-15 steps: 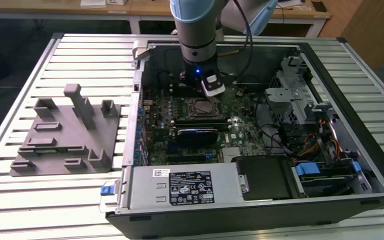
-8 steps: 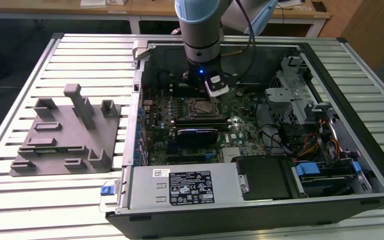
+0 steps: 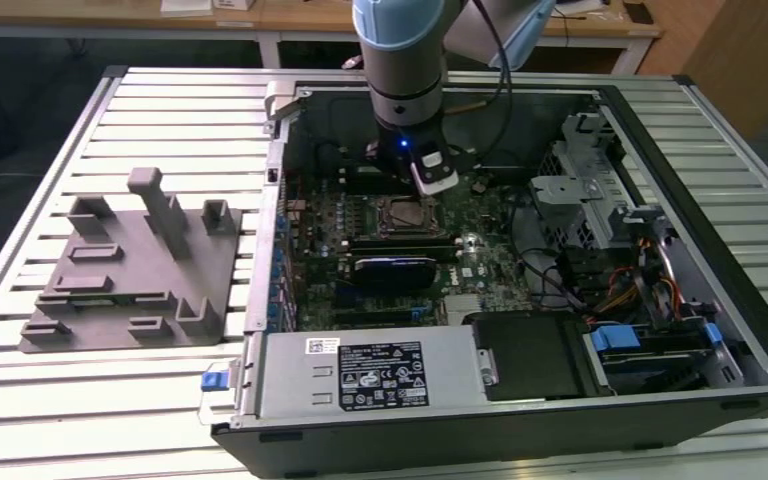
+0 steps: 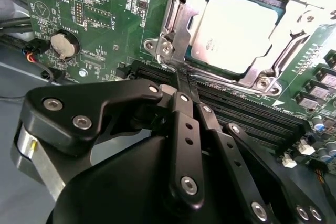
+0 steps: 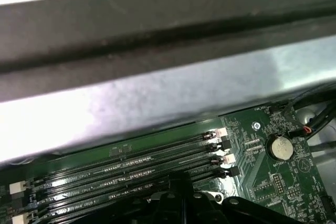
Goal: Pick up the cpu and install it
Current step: 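Install the first cpu locking lever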
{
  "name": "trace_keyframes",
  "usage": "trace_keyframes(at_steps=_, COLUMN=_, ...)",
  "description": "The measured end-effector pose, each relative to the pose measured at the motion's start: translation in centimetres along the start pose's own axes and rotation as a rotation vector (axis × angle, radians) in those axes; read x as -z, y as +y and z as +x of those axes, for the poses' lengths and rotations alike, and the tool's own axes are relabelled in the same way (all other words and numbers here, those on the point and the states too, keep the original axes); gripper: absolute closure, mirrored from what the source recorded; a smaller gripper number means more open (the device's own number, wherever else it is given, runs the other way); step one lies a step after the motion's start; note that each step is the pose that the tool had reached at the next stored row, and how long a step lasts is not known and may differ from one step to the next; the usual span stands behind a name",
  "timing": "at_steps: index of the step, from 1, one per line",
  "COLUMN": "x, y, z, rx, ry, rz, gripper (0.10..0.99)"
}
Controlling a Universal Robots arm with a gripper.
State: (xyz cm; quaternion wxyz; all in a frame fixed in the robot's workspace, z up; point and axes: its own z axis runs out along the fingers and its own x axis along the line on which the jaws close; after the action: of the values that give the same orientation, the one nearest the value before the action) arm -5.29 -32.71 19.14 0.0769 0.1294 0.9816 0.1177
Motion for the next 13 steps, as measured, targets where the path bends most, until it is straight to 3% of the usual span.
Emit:
trace_keyframes(at_steps=8, x=0.83, y=0.21, z=-0.12, rx=-0.002, ry=-0.0004, rz=0.000, gripper=0.980)
trace_keyframes(at_steps=13, x=0.84, y=0.22, z=-0.12, rx=-0.002, ry=-0.0005, rz=0.000, gripper=0.980)
